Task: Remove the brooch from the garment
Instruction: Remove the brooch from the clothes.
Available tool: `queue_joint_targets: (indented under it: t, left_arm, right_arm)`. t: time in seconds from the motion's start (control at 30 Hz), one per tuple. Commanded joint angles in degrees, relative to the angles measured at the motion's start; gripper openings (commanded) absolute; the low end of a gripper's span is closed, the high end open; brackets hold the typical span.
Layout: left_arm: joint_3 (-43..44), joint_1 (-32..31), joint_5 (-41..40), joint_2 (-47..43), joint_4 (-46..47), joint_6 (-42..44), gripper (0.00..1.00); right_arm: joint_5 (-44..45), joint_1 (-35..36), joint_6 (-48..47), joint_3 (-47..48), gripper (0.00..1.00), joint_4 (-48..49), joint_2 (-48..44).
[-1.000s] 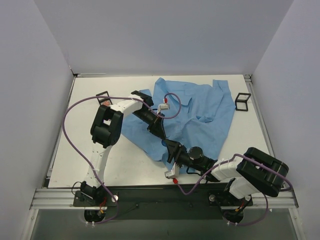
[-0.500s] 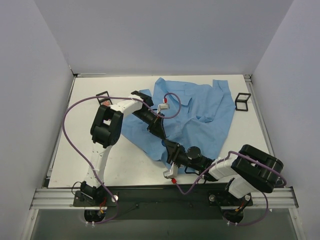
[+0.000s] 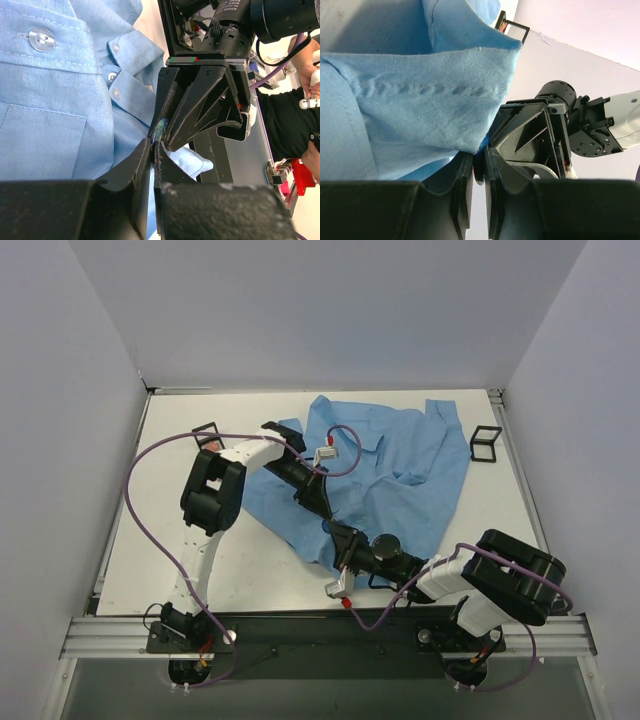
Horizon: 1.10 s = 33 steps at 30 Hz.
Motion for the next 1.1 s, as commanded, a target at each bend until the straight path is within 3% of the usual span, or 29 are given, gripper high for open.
queue_joint_targets:
  t: [0.0,0.1,0.2,0.23,0.37,0.4,0.5,0.57,0.63,0.7,0.93,1.07]
  left_arm:
    - [1.63,1.18,3.11,-1.79,-13.4,0.9,0.29]
    - [1.98,3.37,3.55,-2.85,-13.75,1.16,0.47]
    - [2.34,6.0,3.9,-4.34,-13.75,1.52,0.54]
    - [2.42,6.62,3.99,-4.78,-13.75,1.78,0.6]
    - [2.34,9.61,3.99,-7.32,-13.84,2.83,0.63]
    - [2.34,10.14,3.99,-7.59,-13.84,3.1,0.69]
    - [1.99,11.99,3.9,-8.65,-13.84,3.63,0.7]
    - [1.63,13.04,3.73,-9.17,-13.84,4.15,0.7]
    - [1.02,13.57,3.64,-9.35,-13.84,4.33,0.71]
    - [0.49,14.01,3.64,-9.79,-13.84,5.12,0.71]
    - [-3.11,14.89,3.9,-10.76,-13.84,8.54,0.72]
    - [-5.92,14.98,3.99,-11.55,-13.84,10.83,0.82]
  right_arm:
    - [0.41,0.71,2.34,2.29,0.07,2.6,-0.37]
    - [1.29,0.89,4.1,2.99,0.07,1.11,-0.9]
    - [3.22,1.16,7.26,4.3,0.08,-2.4,-1.69]
    - [4.44,1.07,8.14,5.53,0.08,-4.93,-1.87]
    - [8.4,1.33,14.54,9.92,0.08,-15.22,-2.48]
    - [9.02,1.24,16.39,11.06,0.07,-17.76,-3.0]
    - [10.52,1.24,25.35,17.56,0.06,-32.6,-3.88]
    - [9.73,0.37,31.05,25.0,0.05,-47.7,-3.98]
    - [5.18,-0.68,38.53,31.0,0.04,-62.96,-3.28]
    - [0.18,-2.35,43.45,36.29,0.04,-69.78,-2.75]
    - [-12.48,-5.61,52.69,46.49,0.04,-84.05,-0.81]
    - [-16.89,-7.45,54.81,48.51,0.05,-87.04,-0.64]
